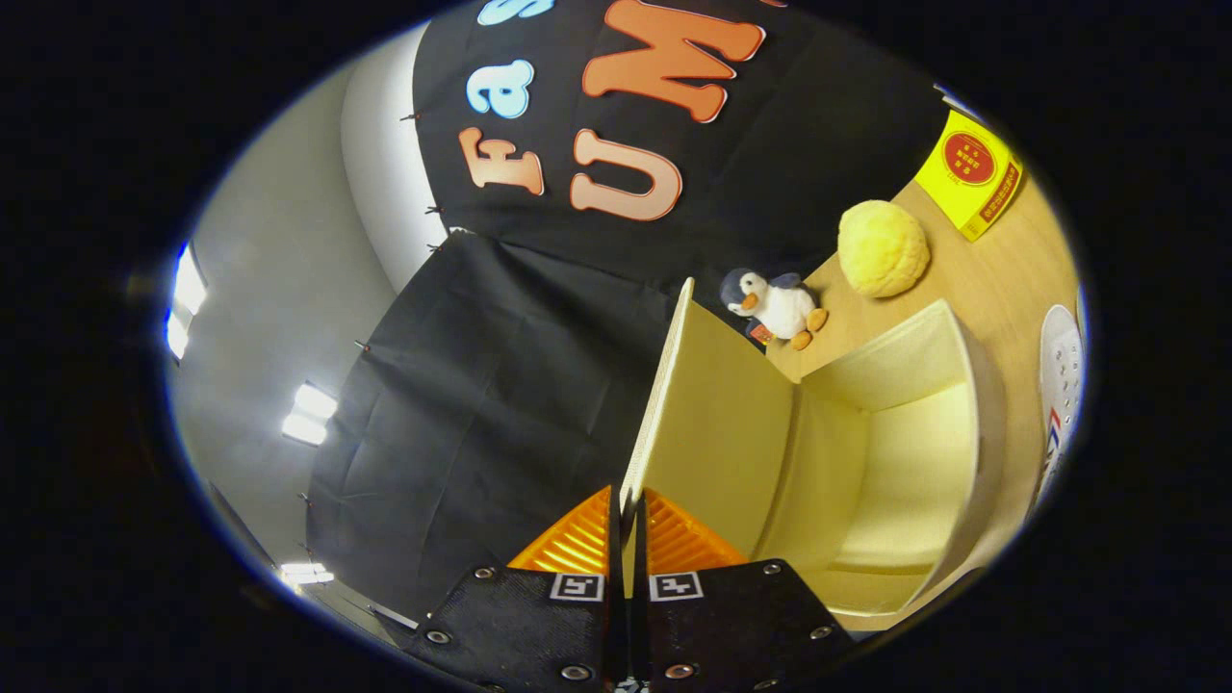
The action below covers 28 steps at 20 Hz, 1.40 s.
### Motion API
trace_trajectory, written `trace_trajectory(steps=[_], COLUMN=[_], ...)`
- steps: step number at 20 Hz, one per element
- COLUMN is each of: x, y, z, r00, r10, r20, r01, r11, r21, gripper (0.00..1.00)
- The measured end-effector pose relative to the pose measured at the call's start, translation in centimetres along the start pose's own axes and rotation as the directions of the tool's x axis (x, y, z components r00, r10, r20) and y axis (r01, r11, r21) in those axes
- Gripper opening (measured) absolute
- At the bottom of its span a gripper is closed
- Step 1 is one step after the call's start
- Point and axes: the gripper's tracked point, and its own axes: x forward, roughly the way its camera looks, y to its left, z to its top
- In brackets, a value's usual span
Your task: Open the storage box then place both shoes into the box .Put the left shoe in first, then the right shoe, with the right side of both shoes facing outward in a uniform manner.
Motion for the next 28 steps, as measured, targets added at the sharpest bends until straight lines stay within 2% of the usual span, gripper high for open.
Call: trace_trajectory(steps=[5, 9, 11, 12, 14, 16, 18, 22, 28], x=[7.0, 11.9, 13.5, 14.0, 15.0, 15.1, 14.4, 11.8, 5.2], y=[2.3, 2.4, 1.9, 1.6, 0.8, -0.3, -1.7, -5.3, -8.9], z=[-3.2, -5.5, -6.4, -6.6, -6.9, -7.0, -6.6, -3.7, 0.9], r00=[0.999, 0.993, 0.988, 0.986, 0.982, 0.976, 0.968, 0.946, 0.908], r10=[-0.013, -0.067, -0.104, -0.120, -0.153, -0.187, -0.229, -0.322, -0.407], r20=[-0.048, -0.101, -0.111, -0.113, -0.112, -0.116, -0.103, -0.025, 0.096], r01=[0.011, 0.057, 0.088, 0.102, 0.129, 0.158, 0.198, 0.299, 0.416], r11=[0.999, 0.994, 0.986, 0.982, 0.972, 0.963, 0.949, 0.904, 0.855], r21=[-0.045, -0.094, -0.138, -0.161, -0.196, -0.219, -0.246, -0.306, -0.309], gripper=[0.03, 0.04, 0.10, 0.18, 0.53, 0.82, 0.97, 0.98, 0.98])
